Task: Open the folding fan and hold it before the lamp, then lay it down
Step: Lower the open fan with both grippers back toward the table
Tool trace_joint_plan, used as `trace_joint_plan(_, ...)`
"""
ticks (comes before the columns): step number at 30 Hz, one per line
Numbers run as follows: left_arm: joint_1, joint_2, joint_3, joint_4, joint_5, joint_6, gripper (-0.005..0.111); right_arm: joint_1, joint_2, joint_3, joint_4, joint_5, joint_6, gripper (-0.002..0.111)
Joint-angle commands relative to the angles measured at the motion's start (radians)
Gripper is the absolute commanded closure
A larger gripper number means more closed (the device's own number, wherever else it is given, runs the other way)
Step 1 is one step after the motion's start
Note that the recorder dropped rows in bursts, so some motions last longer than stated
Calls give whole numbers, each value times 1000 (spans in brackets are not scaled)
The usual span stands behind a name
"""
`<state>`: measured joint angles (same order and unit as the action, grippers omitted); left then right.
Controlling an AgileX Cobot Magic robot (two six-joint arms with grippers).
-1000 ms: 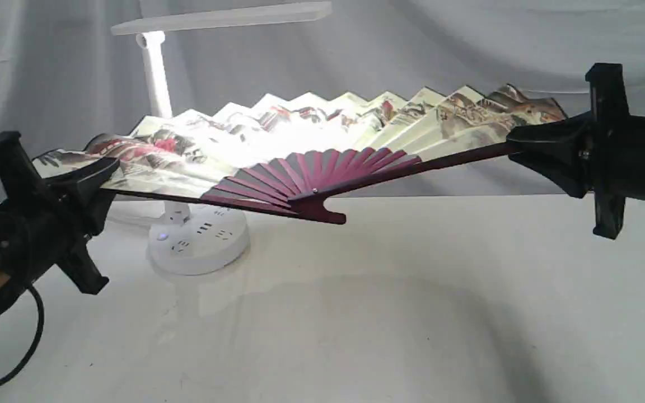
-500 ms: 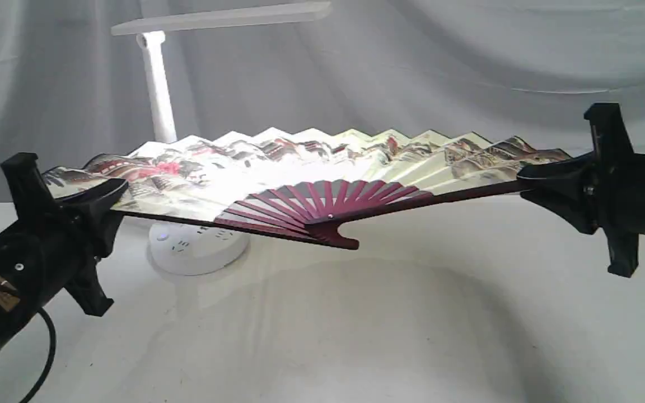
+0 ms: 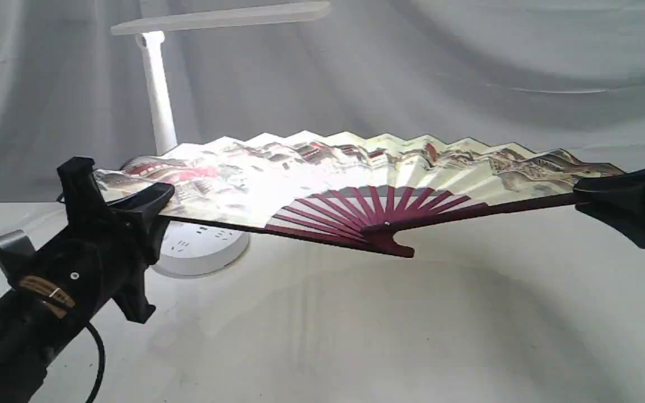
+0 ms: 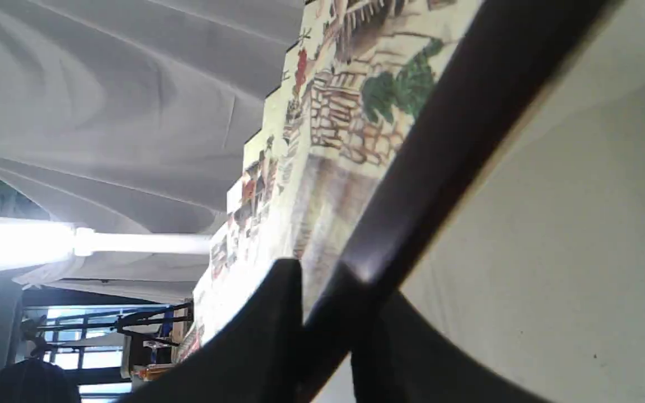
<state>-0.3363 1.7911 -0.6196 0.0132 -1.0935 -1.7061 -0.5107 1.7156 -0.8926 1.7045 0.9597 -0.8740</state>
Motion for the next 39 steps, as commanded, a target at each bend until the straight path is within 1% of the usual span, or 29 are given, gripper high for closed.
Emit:
trace_joint_plan(1,5,-21,-26,-89,-67,-13,107,-27,1,2,-41,-177,-74,108)
trace_joint_plan(7,5,-4,-26,-99,-49,4,107,-27,1,2,-45,-208,-74,108)
trace_joint_plan(10,5,46,-34,-93,-77,-3,107,-27,1,2,-50,-206,-74,108)
trace_joint_plan(12,5,89,-51,-60,-125,-7,107,-27,1,2,-56,-217,-74,108)
trace_joint_plan(15,5,149,-77,-21,-128,-65,107,-27,1,2,-89,-270,-74,108)
trace_joint_plan(22,5,222,-107,-48,-128,-74,107,-27,1,2,-86,-346,-63,108)
trace_joint_plan(25,-15,239,-128,-61,-128,-74,107,-29,11,2,-86,-356,-63,108)
trace_joint_plan(31,-75,281,-176,-123,-128,-72,107,-83,105,2,-65,-290,-81,108)
trace_joint_plan(35,-87,314,-201,-139,-128,-73,107,-149,168,2,-30,-244,-159,108)
trace_joint_plan(39,-87,361,-254,-118,-128,-73,107,-187,212,2,-13,-203,-181,108)
